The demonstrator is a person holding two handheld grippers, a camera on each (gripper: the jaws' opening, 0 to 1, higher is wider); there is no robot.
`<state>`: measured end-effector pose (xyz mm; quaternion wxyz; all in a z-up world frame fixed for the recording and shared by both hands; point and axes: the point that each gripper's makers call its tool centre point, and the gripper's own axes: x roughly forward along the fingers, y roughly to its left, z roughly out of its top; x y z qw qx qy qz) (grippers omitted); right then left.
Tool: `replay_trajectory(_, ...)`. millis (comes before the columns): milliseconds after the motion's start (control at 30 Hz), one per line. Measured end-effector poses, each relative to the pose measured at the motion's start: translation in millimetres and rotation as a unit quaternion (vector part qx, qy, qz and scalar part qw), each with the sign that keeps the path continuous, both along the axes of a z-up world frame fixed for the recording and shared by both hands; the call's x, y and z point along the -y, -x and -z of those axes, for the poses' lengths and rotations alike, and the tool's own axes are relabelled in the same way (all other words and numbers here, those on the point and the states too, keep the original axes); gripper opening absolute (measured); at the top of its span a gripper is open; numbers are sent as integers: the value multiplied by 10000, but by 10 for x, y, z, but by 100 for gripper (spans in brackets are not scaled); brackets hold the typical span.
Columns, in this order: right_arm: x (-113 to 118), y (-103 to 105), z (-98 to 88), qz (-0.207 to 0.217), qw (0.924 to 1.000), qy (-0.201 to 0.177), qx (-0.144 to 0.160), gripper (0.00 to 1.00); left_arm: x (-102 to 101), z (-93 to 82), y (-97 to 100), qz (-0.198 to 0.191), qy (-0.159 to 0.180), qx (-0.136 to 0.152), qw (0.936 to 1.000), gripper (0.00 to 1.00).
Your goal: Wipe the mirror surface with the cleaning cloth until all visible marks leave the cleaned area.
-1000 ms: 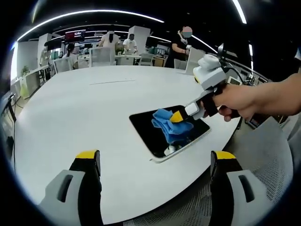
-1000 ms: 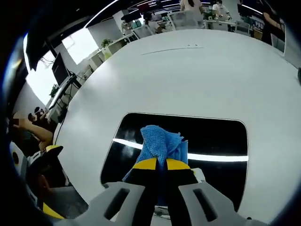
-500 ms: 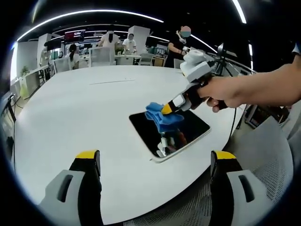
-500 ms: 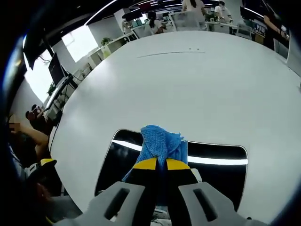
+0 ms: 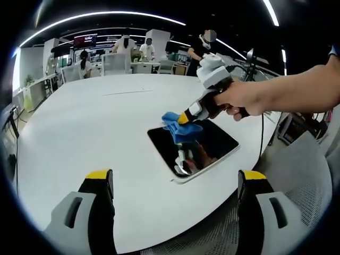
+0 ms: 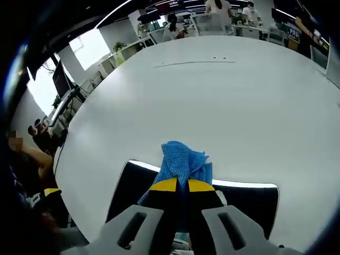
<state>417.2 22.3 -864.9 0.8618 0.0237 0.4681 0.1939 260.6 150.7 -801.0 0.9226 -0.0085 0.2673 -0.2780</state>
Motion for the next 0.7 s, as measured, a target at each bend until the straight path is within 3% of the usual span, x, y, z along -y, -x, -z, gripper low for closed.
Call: replay_trajectory(700,204,13,1,-24,10000,44,41,0,13,4,1,18,-2,-19,10000,98)
